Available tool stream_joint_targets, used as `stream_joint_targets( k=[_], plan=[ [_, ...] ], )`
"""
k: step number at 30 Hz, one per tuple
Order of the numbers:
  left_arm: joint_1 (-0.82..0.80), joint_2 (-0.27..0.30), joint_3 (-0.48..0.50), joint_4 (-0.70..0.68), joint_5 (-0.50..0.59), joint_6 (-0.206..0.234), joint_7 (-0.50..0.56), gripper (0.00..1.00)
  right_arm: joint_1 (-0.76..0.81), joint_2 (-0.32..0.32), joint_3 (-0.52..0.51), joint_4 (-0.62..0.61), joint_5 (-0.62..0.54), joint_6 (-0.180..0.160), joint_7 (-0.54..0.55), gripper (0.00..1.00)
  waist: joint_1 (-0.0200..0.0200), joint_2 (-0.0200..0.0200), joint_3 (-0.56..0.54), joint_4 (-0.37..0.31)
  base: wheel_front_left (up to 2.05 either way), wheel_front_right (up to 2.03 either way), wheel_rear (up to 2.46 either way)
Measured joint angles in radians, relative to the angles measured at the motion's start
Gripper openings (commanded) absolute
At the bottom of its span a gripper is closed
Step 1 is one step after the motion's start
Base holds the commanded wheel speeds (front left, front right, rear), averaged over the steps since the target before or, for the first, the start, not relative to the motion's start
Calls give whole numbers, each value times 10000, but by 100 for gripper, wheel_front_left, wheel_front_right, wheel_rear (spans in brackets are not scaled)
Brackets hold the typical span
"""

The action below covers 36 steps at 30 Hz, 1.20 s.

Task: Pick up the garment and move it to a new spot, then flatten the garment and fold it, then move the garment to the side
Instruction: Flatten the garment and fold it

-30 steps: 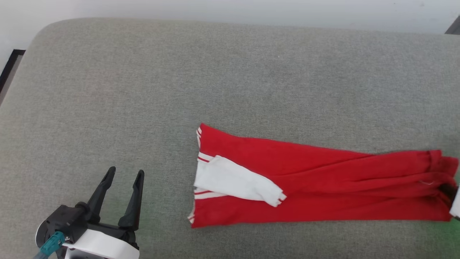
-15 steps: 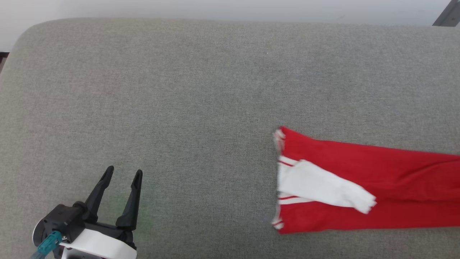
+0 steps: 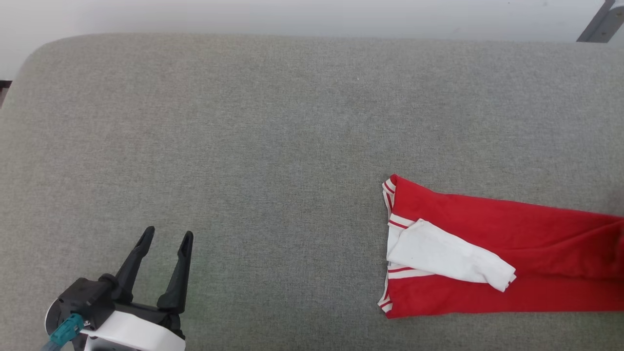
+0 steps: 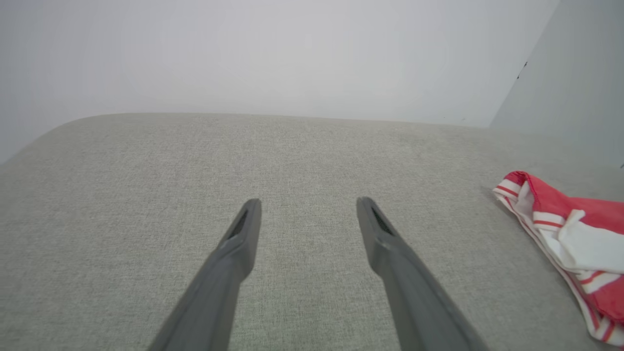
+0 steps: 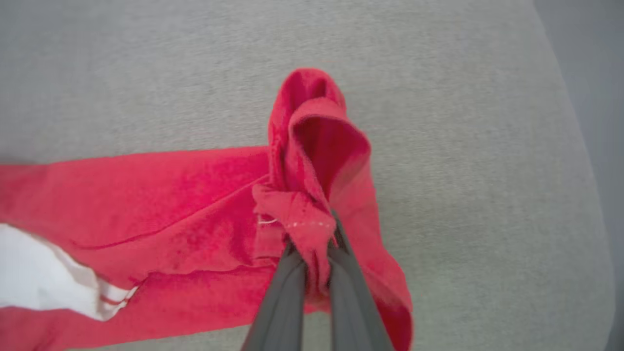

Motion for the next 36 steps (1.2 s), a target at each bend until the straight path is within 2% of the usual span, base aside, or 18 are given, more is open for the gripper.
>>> stream_joint_targets(
  k=[7,14,24,34,35,36],
  plan=[
    [7,-71,-107,88,-113,0,0,100,247,10,2297,-1394,493,2,385,0,0,0,-169,98,0,0,0],
    [5,-88,-140,125,-176,0,0,100,-294,176,4251,-1657,660,2,405,0,0,0,-224,197,0,0,0],
    [-277,-13,-167,33,-453,0,0,100,-1847,629,6778,-23,744,2,-322,0,0,0,-7,426,0,0,0],
    [-418,-86,-115,213,-807,0,0,100,-2508,654,7699,1580,917,0,-1154,0,0,0,287,669,0,0,0],
    [-423,-81,-142,236,-823,0,0,100,-2508,631,7760,1639,978,0,-1221,13,0,0,291,677,0,0,0],
    [-437,-71,-140,257,-838,0,0,100,-2507,602,7800,1676,1060,0,-1300,43,0,0,287,680,0,0,0]
  ],
)
